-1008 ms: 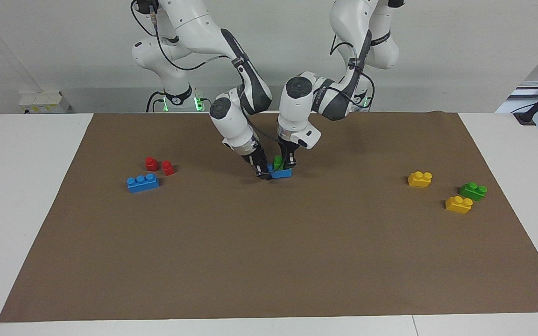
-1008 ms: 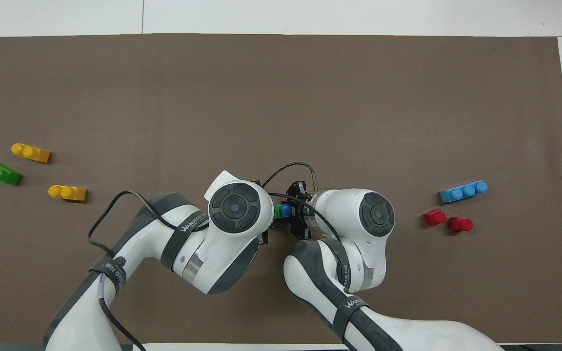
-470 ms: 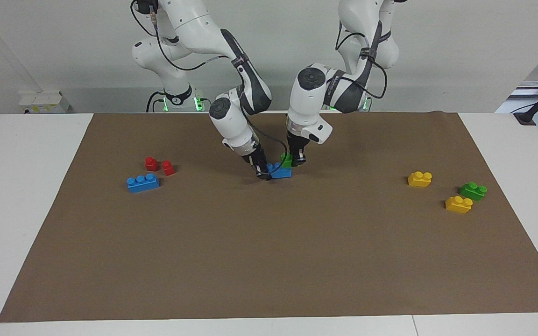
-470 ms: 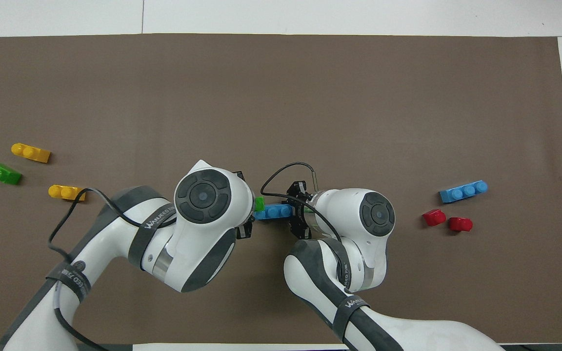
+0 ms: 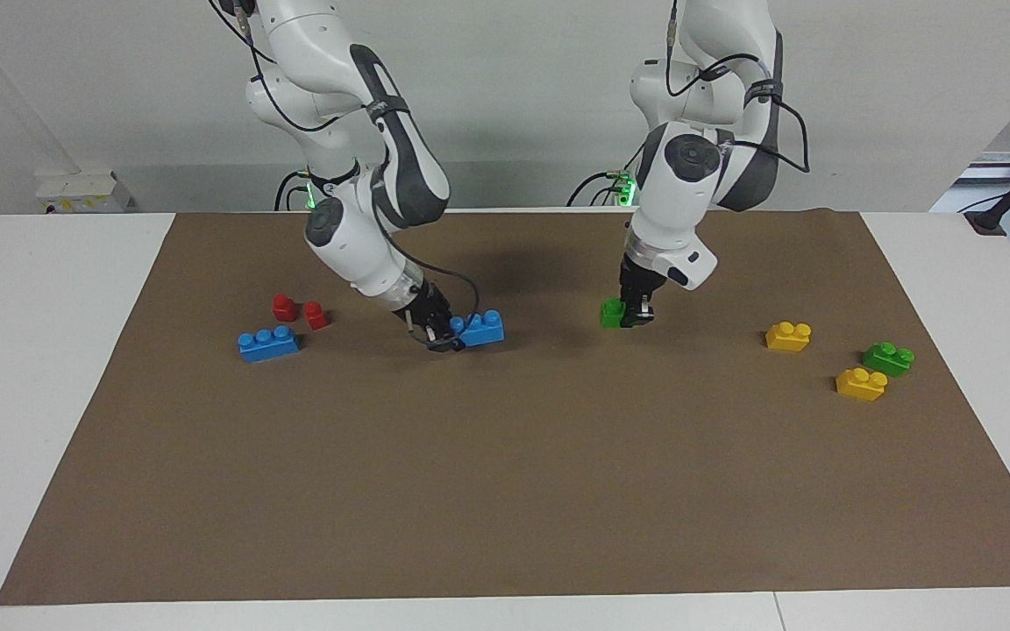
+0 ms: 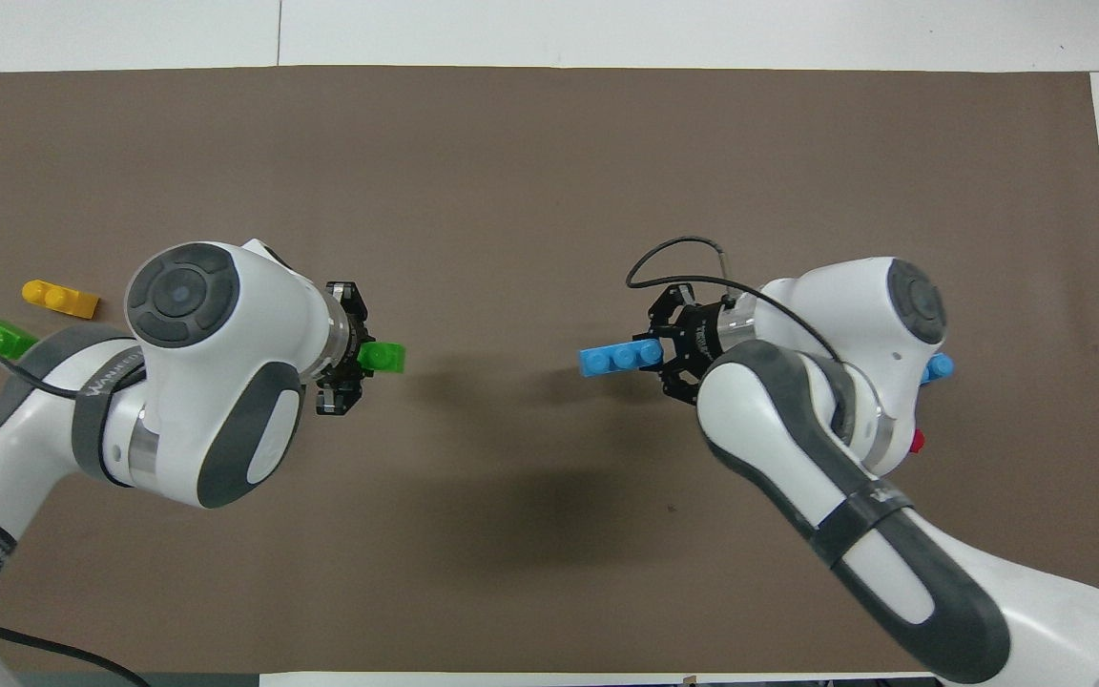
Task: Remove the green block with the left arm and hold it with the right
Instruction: 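Pull the green brick with the left gripper while the right gripper pulls blue, then carry the green brick outward while the right gripper carries the blue brick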
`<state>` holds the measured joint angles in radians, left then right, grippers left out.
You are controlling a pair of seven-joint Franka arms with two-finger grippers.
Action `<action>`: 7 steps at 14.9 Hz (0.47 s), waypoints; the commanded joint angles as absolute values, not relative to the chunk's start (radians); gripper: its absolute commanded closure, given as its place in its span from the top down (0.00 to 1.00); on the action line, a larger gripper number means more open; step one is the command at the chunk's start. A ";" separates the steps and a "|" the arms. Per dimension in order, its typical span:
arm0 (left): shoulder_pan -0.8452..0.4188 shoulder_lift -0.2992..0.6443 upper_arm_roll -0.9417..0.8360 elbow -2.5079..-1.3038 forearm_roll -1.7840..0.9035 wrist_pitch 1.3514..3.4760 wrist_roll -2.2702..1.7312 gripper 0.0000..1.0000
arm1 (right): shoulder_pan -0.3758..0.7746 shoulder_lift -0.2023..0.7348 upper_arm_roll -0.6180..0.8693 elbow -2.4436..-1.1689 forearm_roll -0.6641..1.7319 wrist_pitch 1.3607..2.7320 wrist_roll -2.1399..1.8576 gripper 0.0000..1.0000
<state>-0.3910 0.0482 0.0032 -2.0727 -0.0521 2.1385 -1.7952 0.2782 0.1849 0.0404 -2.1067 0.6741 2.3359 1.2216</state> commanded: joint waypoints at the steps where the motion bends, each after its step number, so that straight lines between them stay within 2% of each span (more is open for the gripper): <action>1: -0.281 0.041 -0.006 -2.074 -0.052 2.120 -1.598 0.00 | 0.119 0.193 0.052 -2.025 0.634 2.191 1.083 0.00; 3: -0.215 0.044 -0.006 -2.074 -0.052 2.123 -1.469 0.00 | 0.048 0.210 0.051 -1.970 0.560 2.116 1.049 0.00; 7: -0.080 0.048 -0.006 -2.079 -0.052 2.146 -1.209 0.00 | -0.107 0.245 0.052 -1.974 0.540 2.075 0.902 0.00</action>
